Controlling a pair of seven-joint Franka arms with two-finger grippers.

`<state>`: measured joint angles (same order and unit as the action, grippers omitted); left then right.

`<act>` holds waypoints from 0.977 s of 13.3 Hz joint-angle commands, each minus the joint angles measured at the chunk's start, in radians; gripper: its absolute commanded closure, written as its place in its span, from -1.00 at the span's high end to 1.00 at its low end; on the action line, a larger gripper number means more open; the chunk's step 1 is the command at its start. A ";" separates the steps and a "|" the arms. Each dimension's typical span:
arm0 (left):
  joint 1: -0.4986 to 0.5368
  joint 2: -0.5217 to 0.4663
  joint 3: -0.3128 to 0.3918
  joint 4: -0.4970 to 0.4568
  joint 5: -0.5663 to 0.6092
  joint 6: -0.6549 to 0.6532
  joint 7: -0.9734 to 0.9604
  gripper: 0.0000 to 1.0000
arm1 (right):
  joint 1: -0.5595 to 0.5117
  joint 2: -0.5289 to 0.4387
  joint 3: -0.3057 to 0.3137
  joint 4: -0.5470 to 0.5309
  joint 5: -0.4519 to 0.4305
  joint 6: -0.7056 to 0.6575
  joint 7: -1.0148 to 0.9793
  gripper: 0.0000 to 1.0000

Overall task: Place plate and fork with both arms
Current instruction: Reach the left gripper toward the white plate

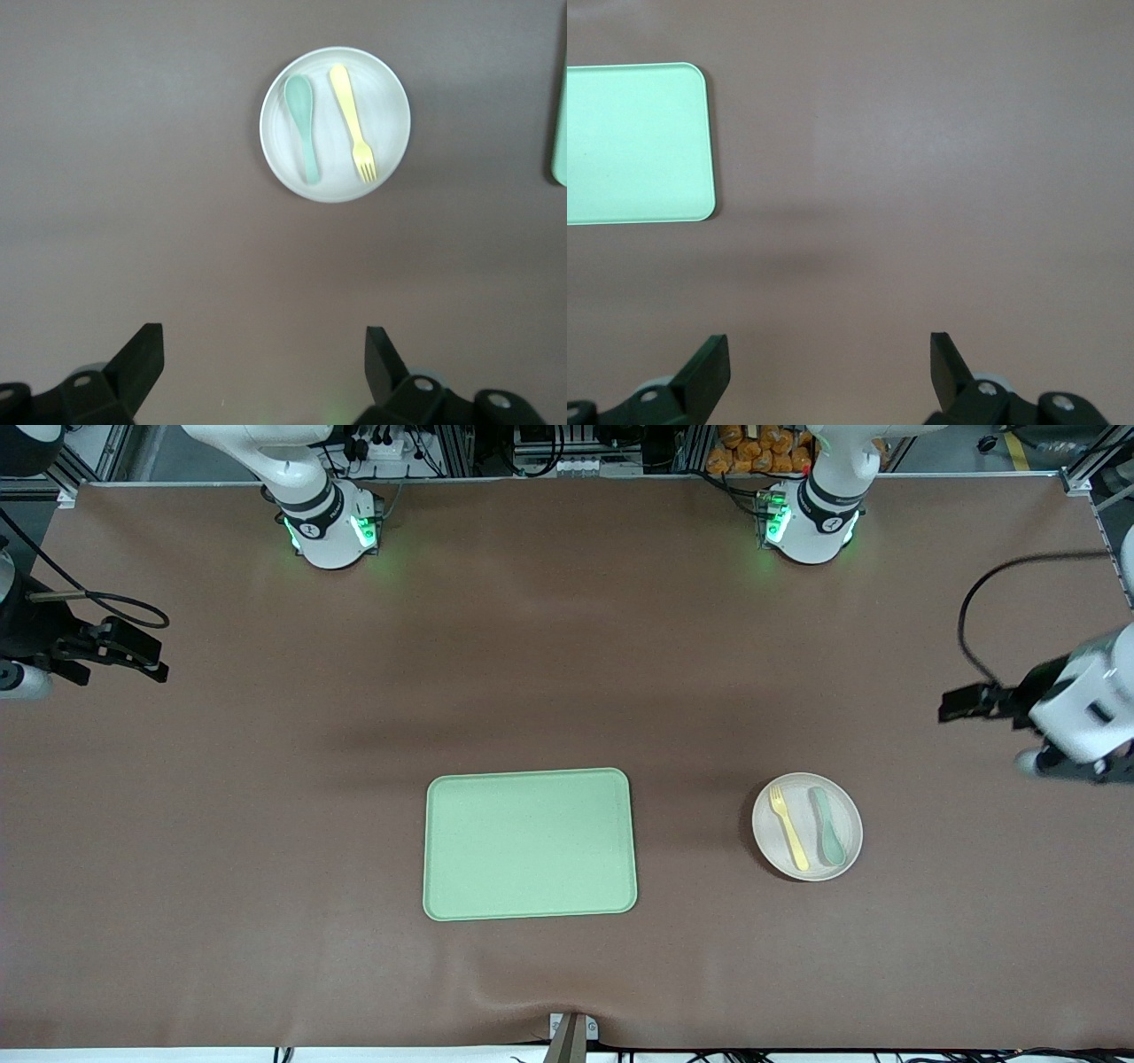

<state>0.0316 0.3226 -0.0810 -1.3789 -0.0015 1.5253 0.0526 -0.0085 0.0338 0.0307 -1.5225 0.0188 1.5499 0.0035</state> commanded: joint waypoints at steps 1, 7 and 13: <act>-0.002 0.093 -0.010 0.005 0.012 0.097 -0.014 1.00 | -0.011 0.003 0.005 0.010 0.016 -0.007 -0.014 1.00; 0.048 0.196 -0.010 -0.249 0.014 0.519 -0.013 1.00 | -0.010 0.003 0.005 0.010 0.018 -0.005 -0.014 1.00; 0.056 0.314 -0.008 -0.321 0.012 0.757 -0.056 1.00 | -0.018 0.001 0.003 0.010 0.036 -0.008 -0.032 1.00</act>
<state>0.0805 0.6202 -0.0815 -1.6946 -0.0015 2.2490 0.0308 -0.0097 0.0339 0.0293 -1.5224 0.0307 1.5532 0.0006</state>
